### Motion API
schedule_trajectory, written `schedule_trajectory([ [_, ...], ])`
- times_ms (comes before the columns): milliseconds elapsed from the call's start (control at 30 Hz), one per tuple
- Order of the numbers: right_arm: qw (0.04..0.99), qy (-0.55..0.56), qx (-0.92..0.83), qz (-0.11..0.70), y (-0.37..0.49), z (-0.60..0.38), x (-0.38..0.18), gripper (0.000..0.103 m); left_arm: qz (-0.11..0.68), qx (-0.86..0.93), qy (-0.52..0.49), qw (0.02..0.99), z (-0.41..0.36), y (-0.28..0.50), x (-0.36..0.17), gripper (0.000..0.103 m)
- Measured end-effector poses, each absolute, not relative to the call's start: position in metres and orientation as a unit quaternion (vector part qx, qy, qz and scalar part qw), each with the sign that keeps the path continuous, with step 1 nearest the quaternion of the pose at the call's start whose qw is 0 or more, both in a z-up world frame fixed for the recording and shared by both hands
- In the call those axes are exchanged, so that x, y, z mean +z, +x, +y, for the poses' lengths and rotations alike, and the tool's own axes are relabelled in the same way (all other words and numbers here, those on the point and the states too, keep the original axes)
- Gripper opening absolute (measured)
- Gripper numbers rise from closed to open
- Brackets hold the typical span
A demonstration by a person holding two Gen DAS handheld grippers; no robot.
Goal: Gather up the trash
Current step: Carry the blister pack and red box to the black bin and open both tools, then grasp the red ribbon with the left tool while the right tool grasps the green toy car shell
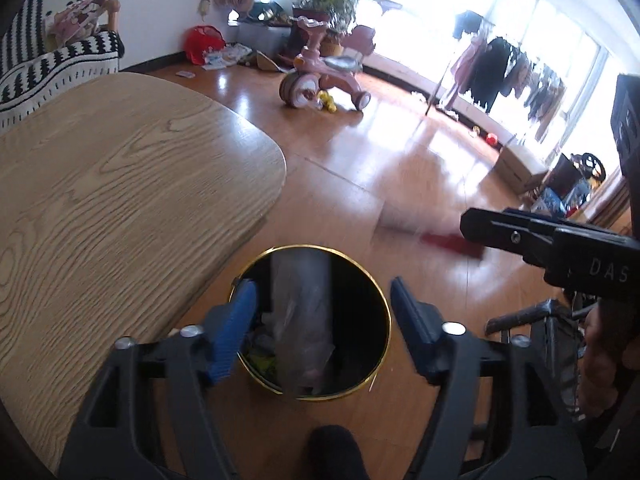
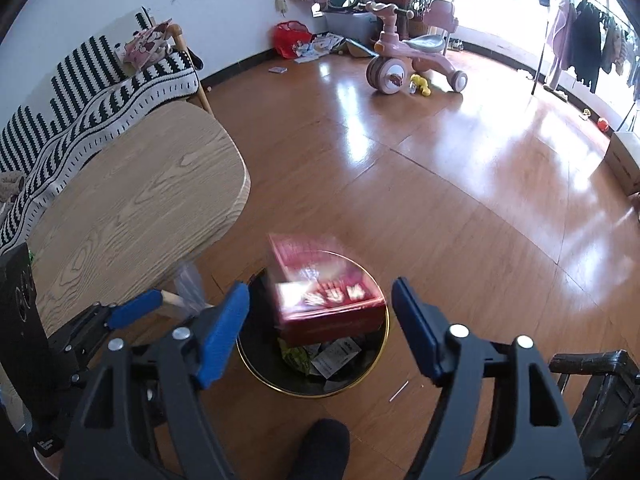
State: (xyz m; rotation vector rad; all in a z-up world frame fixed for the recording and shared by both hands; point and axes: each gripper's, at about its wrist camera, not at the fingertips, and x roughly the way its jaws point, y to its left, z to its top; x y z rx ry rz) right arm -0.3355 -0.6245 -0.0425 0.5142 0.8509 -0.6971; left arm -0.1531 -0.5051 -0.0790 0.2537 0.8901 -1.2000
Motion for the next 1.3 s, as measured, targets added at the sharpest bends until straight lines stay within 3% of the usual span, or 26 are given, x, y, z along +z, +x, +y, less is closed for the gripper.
schedule_trajectory([
  [400, 0.830, 0.236, -0.311, 0.399, -0.318, -0.618, -0.038, 0.072, 0.407, -0.526, 0.113, 0.738, -0.493, -0.145, -0.076, 0.071],
  [633, 0.852, 0.213, -0.275, 0.391, -0.269, -0.593, -0.028, 0.079, 0.384, -0.470, 0.116, 0.786, -0.436, -0.103, -0.050, 0.091],
  [967, 0.894, 0.137, -0.139, 0.404, -0.113, -0.474, -0.026, 0.088, 0.399, -0.261, 0.075, 0.876, -0.244, 0.041, -0.039, 0.093],
  [1300, 0.879, 0.069, -0.010, 0.471, 0.026, -0.316, -0.078, 0.088, 0.446, -0.086, -0.003, 0.891, -0.046, 0.138, -0.064, 0.093],
])
